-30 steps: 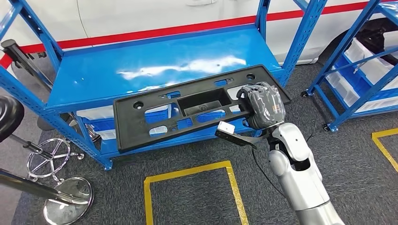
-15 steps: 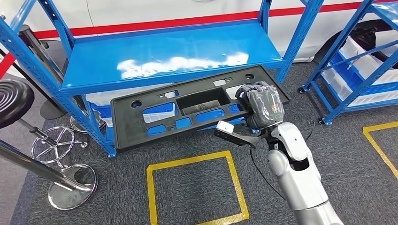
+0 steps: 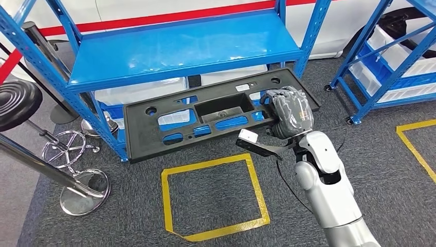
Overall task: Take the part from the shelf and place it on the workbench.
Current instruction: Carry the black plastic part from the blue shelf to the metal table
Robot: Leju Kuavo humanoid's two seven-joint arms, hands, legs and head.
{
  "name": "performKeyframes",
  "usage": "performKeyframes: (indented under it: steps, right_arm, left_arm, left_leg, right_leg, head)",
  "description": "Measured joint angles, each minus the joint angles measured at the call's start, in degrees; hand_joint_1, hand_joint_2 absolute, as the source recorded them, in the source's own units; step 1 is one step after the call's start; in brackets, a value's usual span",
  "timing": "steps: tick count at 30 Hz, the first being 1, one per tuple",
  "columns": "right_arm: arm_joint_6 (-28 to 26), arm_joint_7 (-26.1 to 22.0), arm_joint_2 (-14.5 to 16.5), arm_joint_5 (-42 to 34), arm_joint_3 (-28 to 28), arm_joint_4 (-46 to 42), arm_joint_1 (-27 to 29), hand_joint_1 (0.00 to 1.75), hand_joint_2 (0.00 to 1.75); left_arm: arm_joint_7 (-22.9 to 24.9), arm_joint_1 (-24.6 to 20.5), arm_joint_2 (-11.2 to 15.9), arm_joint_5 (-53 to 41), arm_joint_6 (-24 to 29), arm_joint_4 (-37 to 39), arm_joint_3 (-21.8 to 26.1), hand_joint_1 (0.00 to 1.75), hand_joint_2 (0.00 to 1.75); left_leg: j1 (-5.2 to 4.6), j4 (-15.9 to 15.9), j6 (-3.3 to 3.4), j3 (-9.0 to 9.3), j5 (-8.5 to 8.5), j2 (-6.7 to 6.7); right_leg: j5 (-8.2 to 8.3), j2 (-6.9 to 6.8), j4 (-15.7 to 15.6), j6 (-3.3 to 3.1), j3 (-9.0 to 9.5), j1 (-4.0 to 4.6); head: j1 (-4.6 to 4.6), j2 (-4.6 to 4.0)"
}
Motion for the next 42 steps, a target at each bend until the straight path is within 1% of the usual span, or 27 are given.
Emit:
performKeyframes:
  steps: [1, 3, 5, 7, 9, 10, 13, 14, 15, 17, 18, 20, 22, 24, 26, 28, 29, 30, 32, 33, 34, 36, 37, 39, 40, 41, 42]
  right_arm:
    - [0.0, 0.0, 0.0, 0.0, 0.0, 0.0, 0.0, 1.75, 1.75]
    - [0.0, 0.1, 0.0, 0.0, 0.0, 0.0, 0.0, 1.75, 1.75]
    - [0.0, 0.2, 0.0, 0.0, 0.0, 0.0, -0.1, 1.75, 1.75]
    - [0.1, 0.3, 0.0, 0.0, 0.0, -0.1, -0.2, 1.75, 1.75]
    - [0.1, 0.3, 0.0, -0.1, 0.0, -0.1, -0.2, 1.75, 1.75]
    - [0.1, 0.3, -0.1, -0.1, 0.0, -0.1, -0.3, 1.75, 1.75]
    - [0.1, 0.3, -0.3, -0.1, 0.0, 0.0, -0.4, 1.75, 1.75]
    - [0.1, 0.3, -0.3, -0.1, 0.0, 0.0, -0.3, 1.75, 1.75]
    - [0.1, 0.3, -0.3, -0.1, 0.0, 0.0, -0.3, 1.75, 1.75]
    - [0.1, 0.3, -0.4, -0.1, 0.0, 0.0, -0.3, 1.75, 1.75]
    - [0.1, 0.3, -0.4, -0.1, 0.0, 0.0, -0.3, 1.75, 1.75]
    - [0.1, 0.3, -0.3, -0.1, 0.0, -0.1, -0.4, 1.75, 1.75]
    - [0.1, 0.3, -0.4, -0.1, 0.0, -0.1, -0.5, 1.75, 1.75]
    - [0.1, 0.4, -0.4, -0.1, 0.0, -0.1, -0.6, 1.75, 1.75]
    - [0.2, 0.4, -0.4, -0.1, 0.0, -0.1, -0.7, 1.75, 1.75]
    - [0.2, 0.4, -0.3, -0.1, 0.0, -0.2, -0.8, 1.75, 1.75]
    - [0.2, 0.4, -0.3, -0.1, 0.0, -0.2, -0.8, 1.75, 1.75]
    - [0.2, 0.4, -0.3, -0.1, 0.0, -0.2, -0.8, 1.75, 1.75]
    - [0.2, 0.4, -0.3, -0.1, 0.0, -0.2, -0.8, 1.75, 1.75]
    - [0.2, 0.4, -0.3, -0.1, 0.0, -0.2, -0.8, 1.75, 1.75]
    - [0.2, 0.4, -0.3, -0.1, 0.0, -0.2, -0.8, 1.75, 1.75]
    - [0.2, 0.4, -0.3, -0.1, 0.0, -0.2, -0.9, 1.75, 1.75]
    - [0.2, 0.4, -0.3, -0.1, 0.0, -0.2, -0.9, 1.75, 1.75]
    - [0.2, 0.4, -0.3, -0.1, 0.0, -0.2, -1.0, 1.75, 1.75]
    - [0.2, 0.4, -0.3, -0.1, 0.0, -0.1, -1.0, 1.75, 1.75]
    - [0.3, 0.4, -0.4, -0.1, 0.0, -0.1, -1.0, 1.75, 1.75]
    - [0.3, 0.4, -0.4, -0.1, 0.0, -0.1, -1.0, 1.75, 1.75]
  left_arm:
    - [0.0, 0.0, 0.0, 0.0, 0.0, 0.0, 0.0, 0.0, 1.75]
    - [0.0, 0.0, 0.0, -0.1, -0.2, -0.2, 0.1, 0.0, 1.75]
    - [-0.1, 0.0, 0.0, -0.2, -0.3, -0.4, 0.2, 0.0, 1.75]
    - [-0.2, 0.0, 0.0, -0.3, -0.4, -0.5, 0.3, 0.0, 1.75]
    - [-0.2, -0.1, 0.0, -0.3, -0.5, -0.5, 0.5, 0.0, 1.75]
    - [-0.2, -0.1, -0.1, -0.3, -0.5, -0.6, 0.5, 0.0, 1.75]
    - [-0.2, -0.2, -0.1, -0.3, -0.6, -0.7, 0.7, 0.0, 1.75]
    - [-0.2, -0.2, -0.1, -0.3, -0.6, -0.7, 0.7, 0.0, 1.75]
    - [-0.2, -0.2, -0.1, -0.3, -0.6, -0.8, 0.7, 0.0, 1.75]
    - [-0.2, -0.2, -0.1, -0.3, -0.7, -0.9, 0.8, 0.0, 1.75]
    - [-0.2, -0.2, -0.1, -0.4, -0.7, -1.0, 0.8, 0.0, 1.75]
    - [-0.2, -0.2, -0.1, -0.4, -0.7, -1.0, 0.8, 0.0, 1.75]
    - [-0.2, -0.2, -0.1, -0.4, -0.7, -1.0, 0.8, 0.0, 1.75]
    - [-0.2, 0.0, -0.1, -0.4, -0.8, -1.0, 0.8, 0.0, 1.75]
    - [-0.2, 0.1, 0.0, -0.4, -0.8, -1.0, 0.9, 0.0, 1.75]
    - [-0.2, 0.0, 0.0, -0.4, -0.8, -1.0, 0.9, 0.0, 1.75]
    - [-0.2, 0.0, -0.1, -0.4, -0.8, -1.0, 0.9, 0.0, 1.75]
    - [-0.2, 0.0, -0.1, -0.4, -0.8, -1.0, 0.9, 0.0, 1.75]
    - [-0.2, -0.1, -0.1, -0.4, -0.9, -1.0, 0.9, 0.0, 1.75]
    - [-0.2, -0.1, 0.0, -0.4, -0.9, -1.0, 0.9, 0.0, 1.75]
    - [-0.2, -0.2, 0.0, -0.4, -0.9, -1.1, 0.9, 0.0, 1.75]
    - [-0.2, -0.2, 0.0, -0.5, -0.9, -1.3, 0.9, 0.0, 1.75]
    - [-0.2, -0.2, 0.1, -0.5, -0.9, -1.4, 0.9, 0.0, 1.75]
    - [-0.2, -0.3, 0.0, -0.5, -0.9, -1.5, 0.9, 0.0, 1.75]
    - [-0.2, -0.4, 0.0, -0.5, -0.9, -1.5, 0.9, 0.0, 1.75]
    - [-0.2, -0.4, 0.0, -0.5, -0.9, -1.5, 0.9, 0.0, 1.75]
    - [-0.2, -0.4, 0.0, -0.5, -0.9, -1.5, 0.9, 0.0, 1.75]
  left_leg:
    - [0.01, -0.5, 0.03, 1.37, 1.4, 0.0]
    - [0.0, -7.0, 0.36, 6.58, 4.17, -0.1]
    - [-0.24, -15.0, 0.8, 11.72, 3.97, -0.34]
    - [-0.59, -18.4, 1.1, 13.43, 3.37, -0.49]
    - [-0.37, -19.2, 1.66, 13.13, 4.43, -0.3]
    - [-0.23, -19.5, 2.08, 12.78, 5.07, -0.14]
    - [-0.33, -18.9, 3.03, 10.65, 6.49, 0.27]
    - [-0.39, -18.4, 3.1, 9.7, 6.8, 0.32]
    - [-0.43, -17.8, 3.09, 8.75, 7.04, 0.34]
    - [-0.42, -16.4, 2.97, 6.94, 7.35, 0.32]
    - [-0.41, -15.7, 2.85, 6.17, 7.47, 0.3]
    - [-0.54, -14.7, 2.37, 4.99, 7.87, 0.25]
    - [-0.62, -14.5, 1.74, 4.37, 8.77, 0.21]
    - [-0.61, -14.7, 1.1, 3.88, 9.26, 0.1]
    - [-0.53, -12.6, 0.57, 2.84, 5.97, -0.07]
    - [-0.26, -6.6, 0.2, 1.64, -0.11, -0.12]
    - [-0.17, -3.2, 0.05, 1.31, -2.07, -0.12]
    - [-0.12, -0.6, -0.02, 1.46, -2.46, -0.12]
    - [-0.12, -0.2, 0.06, 3.85, 0.52, -0.14]
    - [-0.13, -2.6, 0.22, 6.36, 2.28, -0.17]
    - [-0.19, -6.6, 0.46, 9.72, 2.81, -0.23]
    - [-0.48, -15.6, 0.92, 15.95, 1.16, -0.36]
    - [-0.69, -18.4, 1.12, 17.52, 0.27, -0.42]
    - [-0.79, -19.8, 1.59, 17.29, 1.09, -0.37]
    - [-0.75, -20.0, 1.94, 16.71, 2.09, -0.24]
    - [-0.66, -20.2, 2.39, 15.92, 3.16, -0.03]
    - [-0.57, -20.3, 2.83, 14.96, 4.2, 0.19]
  right_leg:
    - [0.46, -0.01, 0.1, 0.06, -0.73, 0.01]
    - [1.24, 0.01, 0.4, 0.31, -1.89, 0.01]
    - [2.09, 0.01, 0.5, 0.86, -2.53, 0.04]
    - [3.19, -0.03, 0.1, 1.57, -2.79, -0.04]
    - [3.12, 0.06, 0.0, 2.21, -3.11, -0.07]
    - [1.69, 0.18, 0.9, 2.41, -3.51, -0.04]
    - [-6.2, 0.41, 10.5, 2.79, -6.08, -0.06]
    - [-7.68, 0.42, 14.1, 2.9, -6.74, -0.09]
    - [-7.85, 0.42, 16.2, 2.99, -6.74, -0.12]
    - [-5.42, 0.41, 14.6, 3.05, -4.03, -0.25]
    - [-4.4, 0.41, 11.4, 2.98, -1.67, -0.33]
    - [-4.25, 0.48, 5.0, 2.71, 2.46, -0.15]
    - [-4.72, 0.59, 2.4, 2.21, 3.56, 0.25]
    - [-3.6, 0.47, 1.8, 1.34, 2.76, 0.1]
    - [-2.01, 0.26, 1.2, 0.32, 1.48, -0.23]
    - [-0.42, 0.19, 1.1, -0.18, -0.26, -0.22]
    - [0.34, 0.16, 1.2, -0.21, -1.24, -0.17]
    - [1.1, 0.12, 1.2, -0.18, -2.23, -0.11]
    - [2.61, 0.04, 1.2, -0.07, -4.15, -0.05]
    - [3.38, 0.03, 1.2, 0.03, -4.99, -0.03]
    - [4.08, 0.04, 1.2, 0.19, -5.63, -0.01]
    - [5.48, -0.01, 1.0, 0.73, -6.24, -0.01]
    - [6.25, -0.07, 0.7, 1.08, -6.29, -0.1]
    - [7.85, -0.14, -0.3, 1.84, -6.35, -0.25]
    - [7.48, -0.04, -0.4, 2.15, -6.61, -0.27]
    - [5.72, 0.11, 0.5, 2.37, -7.06, -0.26]
    - [2.7, 0.26, 2.6, 2.52, -7.7, -0.29]
  head:
    - [0.0, 0.0]
    - [-0.01, 0.0]
    - [0.02, 0.0]
    - [0.02, 0.0]
    - [0.03, 0.0]
    - [0.07, 0.0]
    - [0.14, 0.0]
    - [0.13, 0.0]
    - [0.13, 0.0]
    - [0.13, 0.0]
    - [0.13, 0.0]
    - [0.13, 0.0]
    - [0.13, 0.0]
    - [0.14, 0.0]
    - [0.09, 0.0]
    - [0.05, 0.0]
    - [0.05, 0.0]
    - [0.06, 0.0]
    - [0.06, 0.0]
    - [0.05, 0.0]
    - [0.05, 0.0]
    - [0.07, 0.0]
    - [0.06, 0.0]
    - [0.02, 0.0]
    - [0.02, 0.0]
    - [0.04, 0.0]
    - [0.08, 0.0]
